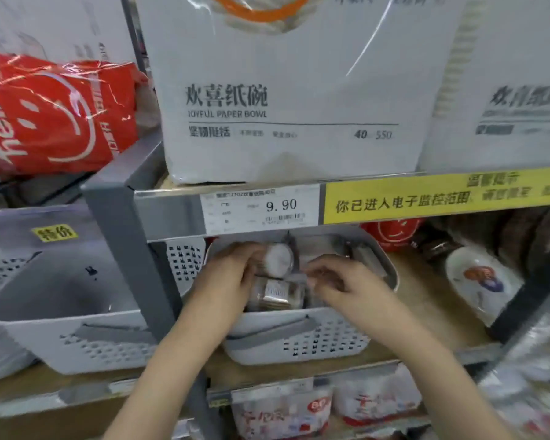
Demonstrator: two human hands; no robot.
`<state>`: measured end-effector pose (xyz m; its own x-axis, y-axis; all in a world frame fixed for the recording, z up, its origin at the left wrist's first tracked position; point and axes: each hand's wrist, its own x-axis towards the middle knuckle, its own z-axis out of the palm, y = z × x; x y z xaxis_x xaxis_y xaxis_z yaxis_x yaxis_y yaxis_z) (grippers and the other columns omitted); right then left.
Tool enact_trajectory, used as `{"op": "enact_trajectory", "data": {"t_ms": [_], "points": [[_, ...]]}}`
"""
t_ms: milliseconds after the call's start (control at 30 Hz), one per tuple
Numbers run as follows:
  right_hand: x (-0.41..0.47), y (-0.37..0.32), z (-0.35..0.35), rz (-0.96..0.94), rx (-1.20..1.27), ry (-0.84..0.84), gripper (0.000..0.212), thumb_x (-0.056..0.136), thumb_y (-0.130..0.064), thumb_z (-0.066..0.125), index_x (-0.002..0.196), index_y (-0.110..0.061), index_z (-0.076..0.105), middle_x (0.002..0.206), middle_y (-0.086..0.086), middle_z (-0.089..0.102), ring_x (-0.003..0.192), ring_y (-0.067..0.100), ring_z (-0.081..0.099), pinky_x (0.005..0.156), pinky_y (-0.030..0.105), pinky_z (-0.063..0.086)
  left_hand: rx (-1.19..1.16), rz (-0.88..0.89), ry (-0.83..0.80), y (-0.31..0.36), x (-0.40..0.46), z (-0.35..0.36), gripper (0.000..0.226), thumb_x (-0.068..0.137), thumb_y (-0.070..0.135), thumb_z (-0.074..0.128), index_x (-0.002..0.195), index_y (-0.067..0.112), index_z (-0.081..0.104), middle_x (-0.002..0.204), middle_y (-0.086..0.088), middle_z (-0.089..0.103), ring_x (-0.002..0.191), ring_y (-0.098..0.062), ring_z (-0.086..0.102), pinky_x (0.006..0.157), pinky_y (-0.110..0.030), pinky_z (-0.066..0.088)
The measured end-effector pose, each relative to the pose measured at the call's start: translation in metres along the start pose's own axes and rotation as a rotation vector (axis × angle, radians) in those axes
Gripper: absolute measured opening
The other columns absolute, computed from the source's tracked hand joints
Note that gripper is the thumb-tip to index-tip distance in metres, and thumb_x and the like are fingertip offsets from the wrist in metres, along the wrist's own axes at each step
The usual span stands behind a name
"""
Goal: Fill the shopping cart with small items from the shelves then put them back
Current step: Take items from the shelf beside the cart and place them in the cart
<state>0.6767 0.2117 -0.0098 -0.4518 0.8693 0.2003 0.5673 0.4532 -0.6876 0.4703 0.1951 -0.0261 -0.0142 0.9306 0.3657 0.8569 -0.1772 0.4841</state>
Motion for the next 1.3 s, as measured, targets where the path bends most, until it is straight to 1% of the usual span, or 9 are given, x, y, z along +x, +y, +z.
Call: {"op": "enact_trajectory", "data": {"t_ms": [167, 300, 533, 667, 800, 967, 1100, 1167, 1300], "points": [[0.032, 0.014, 0.007, 0.029, -0.139, -0.209, 0.026, 0.091, -0.036, 0.060, 0.113, -0.024, 0.061, 0.108, -0.008, 0.065, 0.099, 0.011, 0.060, 0.085, 0.026, 0.048, 0.063, -0.122, -0.032, -0.010, 0.017, 0.010, 0.034, 0.092, 0.009, 0.051, 0.123, 0.021, 0.057, 0.125, -0.004, 0.058, 0.110, -0.023, 0.058, 0.091, -0.040, 0.048], [0.049, 0.017, 0.013, 0.037, -0.207, -0.331, 0.031, 0.085, -0.044, 0.064, 0.105, -0.021, 0.063, 0.106, -0.001, 0.066, 0.096, 0.016, 0.061, 0.087, 0.034, 0.050, 0.106, -0.188, -0.024, -0.015, 0.021, 0.013, 0.032, 0.092, 0.009, 0.050, 0.122, 0.019, 0.057, 0.122, -0.005, 0.062, 0.109, -0.024, 0.059, 0.091, -0.041, 0.048], [0.059, 0.014, 0.018, 0.030, -0.303, -0.406, 0.046, 0.074, -0.039, 0.076, 0.112, -0.020, 0.059, 0.109, 0.000, 0.063, 0.096, 0.018, 0.059, 0.085, 0.030, 0.049, 0.170, -0.215, 0.006, -0.013, 0.020, 0.015, 0.036, 0.093, 0.009, 0.048, 0.125, 0.022, 0.057, 0.123, -0.003, 0.062, 0.110, -0.022, 0.059, 0.091, -0.041, 0.048], [0.058, 0.015, 0.014, 0.005, -0.268, -0.376, 0.045, 0.074, -0.033, 0.076, 0.115, -0.019, 0.064, 0.111, -0.001, 0.065, 0.098, 0.017, 0.060, 0.081, 0.025, 0.047, 0.174, -0.230, 0.012, -0.013, 0.019, 0.014, 0.033, 0.094, 0.012, 0.048, 0.124, 0.023, 0.057, 0.122, -0.001, 0.063, 0.108, -0.020, 0.060, 0.090, -0.041, 0.049], [0.052, 0.019, -0.001, 0.012, -0.154, -0.352, 0.037, 0.070, -0.029, 0.081, 0.104, -0.021, 0.070, 0.098, -0.008, 0.067, 0.083, 0.005, 0.060, 0.069, 0.018, 0.047, 0.193, -0.236, 0.013, -0.011, 0.019, 0.013, 0.031, 0.095, 0.012, 0.046, 0.121, 0.022, 0.058, 0.120, 0.000, 0.063, 0.107, -0.019, 0.060, 0.091, -0.038, 0.048], [0.040, 0.033, -0.039, 0.046, 0.012, -0.285, 0.031, 0.070, -0.026, 0.082, 0.093, -0.033, 0.062, 0.094, -0.019, 0.065, 0.088, -0.003, 0.059, 0.080, 0.016, 0.046, 0.220, -0.227, 0.010, -0.009, 0.019, 0.013, 0.034, 0.095, 0.011, 0.045, 0.124, 0.023, 0.058, 0.127, 0.000, 0.060, 0.112, -0.021, 0.057, 0.092, -0.036, 0.047], [0.031, 0.050, -0.055, 0.113, 0.300, -0.077, 0.033, 0.072, -0.024, 0.079, 0.103, -0.026, 0.067, 0.099, -0.011, 0.069, 0.094, 0.006, 0.064, 0.080, 0.020, 0.050, 0.288, -0.182, -0.094, -0.007, 0.023, 0.011, 0.049, 0.087, 0.013, 0.059, 0.134, 0.024, 0.049, 0.141, -0.002, 0.046, 0.128, -0.022, 0.044, 0.096, -0.033, 0.042], [0.028, 0.054, -0.053, 0.151, 0.523, -0.057, 0.035, 0.074, -0.022, 0.076, 0.108, -0.019, 0.068, 0.100, -0.005, 0.072, 0.094, 0.009, 0.068, 0.080, 0.019, 0.055, 0.316, -0.198, -0.160, -0.007, 0.028, 0.011, 0.056, 0.085, 0.020, 0.064, 0.137, 0.024, 0.044, 0.141, -0.004, 0.043, 0.131, -0.023, 0.039, 0.099, -0.034, 0.041], [0.028, 0.056, -0.049, 0.182, 0.725, -0.045, 0.014, 0.082, -0.015, 0.069, 0.095, -0.018, 0.070, 0.094, 0.001, 0.075, 0.091, 0.013, 0.071, 0.076, 0.015, 0.055, 0.285, -0.247, -0.308, 0.002, 0.039, 0.017, 0.074, 0.084, 0.031, 0.068, 0.146, 0.025, 0.029, 0.147, -0.007, 0.037, 0.133, -0.024, 0.037, 0.101, -0.025, 0.030]]}}
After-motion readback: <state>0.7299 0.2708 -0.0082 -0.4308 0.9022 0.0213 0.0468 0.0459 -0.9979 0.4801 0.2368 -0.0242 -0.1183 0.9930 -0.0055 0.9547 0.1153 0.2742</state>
